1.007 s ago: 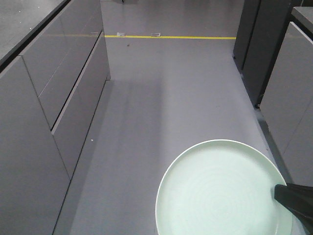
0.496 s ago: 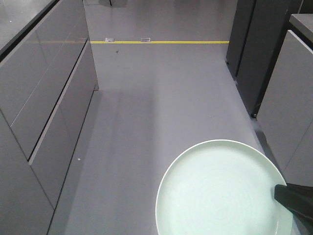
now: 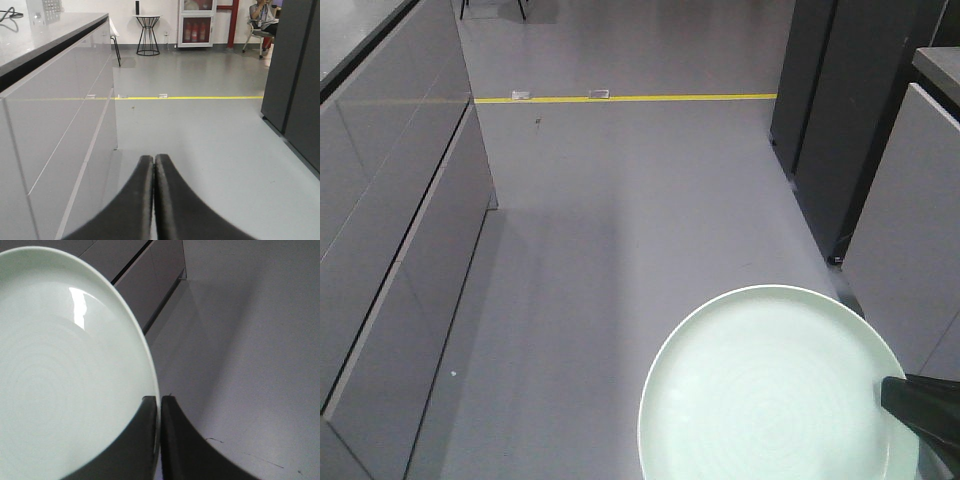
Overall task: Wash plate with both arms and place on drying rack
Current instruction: 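Drive the base onward and turn toward the sink counter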
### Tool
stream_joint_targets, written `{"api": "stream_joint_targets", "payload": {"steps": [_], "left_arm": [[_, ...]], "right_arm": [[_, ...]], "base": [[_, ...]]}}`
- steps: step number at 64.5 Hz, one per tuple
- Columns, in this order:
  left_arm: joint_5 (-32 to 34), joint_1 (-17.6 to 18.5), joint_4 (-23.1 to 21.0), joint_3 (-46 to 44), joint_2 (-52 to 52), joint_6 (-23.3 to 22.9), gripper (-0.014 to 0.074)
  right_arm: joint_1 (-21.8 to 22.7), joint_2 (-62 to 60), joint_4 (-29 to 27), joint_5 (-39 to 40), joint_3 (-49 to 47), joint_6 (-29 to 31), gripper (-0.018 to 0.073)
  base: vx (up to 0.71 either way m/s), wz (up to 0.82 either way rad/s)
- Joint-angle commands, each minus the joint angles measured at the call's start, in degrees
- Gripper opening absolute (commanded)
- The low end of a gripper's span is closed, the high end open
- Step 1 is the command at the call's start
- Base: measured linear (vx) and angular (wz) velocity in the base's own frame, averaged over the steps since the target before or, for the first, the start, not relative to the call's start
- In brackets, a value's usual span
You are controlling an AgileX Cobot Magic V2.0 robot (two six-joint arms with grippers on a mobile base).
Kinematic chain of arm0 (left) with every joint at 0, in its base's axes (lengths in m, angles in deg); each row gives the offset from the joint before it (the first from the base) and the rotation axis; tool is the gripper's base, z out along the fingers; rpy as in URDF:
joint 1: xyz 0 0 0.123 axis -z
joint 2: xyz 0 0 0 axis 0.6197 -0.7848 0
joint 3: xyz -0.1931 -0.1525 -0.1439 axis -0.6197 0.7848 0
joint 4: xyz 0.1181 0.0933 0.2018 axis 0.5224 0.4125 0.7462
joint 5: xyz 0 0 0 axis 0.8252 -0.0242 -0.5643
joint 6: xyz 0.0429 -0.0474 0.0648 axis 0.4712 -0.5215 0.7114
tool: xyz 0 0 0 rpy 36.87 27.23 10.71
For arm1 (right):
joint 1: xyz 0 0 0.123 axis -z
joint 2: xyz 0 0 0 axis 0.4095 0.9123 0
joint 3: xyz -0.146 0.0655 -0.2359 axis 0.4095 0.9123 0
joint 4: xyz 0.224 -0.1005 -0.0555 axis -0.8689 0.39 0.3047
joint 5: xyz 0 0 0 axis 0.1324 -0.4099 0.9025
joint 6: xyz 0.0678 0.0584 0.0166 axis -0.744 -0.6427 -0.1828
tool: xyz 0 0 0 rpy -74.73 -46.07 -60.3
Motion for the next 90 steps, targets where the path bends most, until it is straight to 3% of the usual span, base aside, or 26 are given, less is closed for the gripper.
{"api": "stream_joint_targets", "payload": {"steps": [1,90], "left_arm": [[4.11,0.31,-0.4,-1.72,0.72,-0.39,-0.0006],[4.11,0.31,-0.4,-1.72,0.72,-0.39,-0.0006]], "right_arm": [[0.2,0.23,-2.93,1.9,-1.61,0.26,-0.0001],[0.2,0.23,-2.93,1.93,-1.61,0.23,-0.0001]], "base": [[0.33,-0.09],[0.28,-0.1]]}}
